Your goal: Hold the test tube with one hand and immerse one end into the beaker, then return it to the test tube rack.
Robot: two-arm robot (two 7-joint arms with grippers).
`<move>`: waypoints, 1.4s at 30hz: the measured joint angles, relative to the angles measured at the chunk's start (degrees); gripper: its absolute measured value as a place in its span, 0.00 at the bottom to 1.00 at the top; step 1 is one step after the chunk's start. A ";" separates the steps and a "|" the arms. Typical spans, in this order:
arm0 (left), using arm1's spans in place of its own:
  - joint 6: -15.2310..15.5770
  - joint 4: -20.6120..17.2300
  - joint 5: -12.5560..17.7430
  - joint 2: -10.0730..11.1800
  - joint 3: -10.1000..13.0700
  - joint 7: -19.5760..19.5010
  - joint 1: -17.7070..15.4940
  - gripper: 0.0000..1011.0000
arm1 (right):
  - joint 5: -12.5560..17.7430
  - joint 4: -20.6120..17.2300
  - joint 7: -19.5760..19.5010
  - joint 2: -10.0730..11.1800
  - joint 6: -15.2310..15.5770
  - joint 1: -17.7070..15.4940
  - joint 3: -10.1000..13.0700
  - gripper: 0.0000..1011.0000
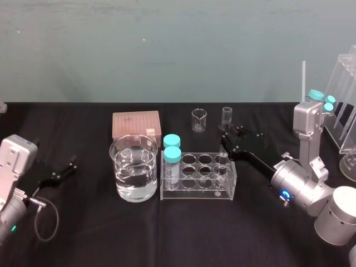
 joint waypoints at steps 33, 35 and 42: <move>0.00 0.00 0.00 0.00 0.00 0.00 0.00 0.99 | 0.45 -0.10 0.10 -0.10 -0.19 -0.01 0.43 0.99; 0.00 0.00 0.00 0.00 0.00 0.00 0.00 0.99 | 0.71 -0.68 0.10 -0.11 -0.88 0.01 0.94 0.99; 0.00 0.00 0.00 0.00 0.00 0.00 0.00 0.99 | -0.62 -5.59 -4.94 0.09 -5.44 -0.98 5.53 0.99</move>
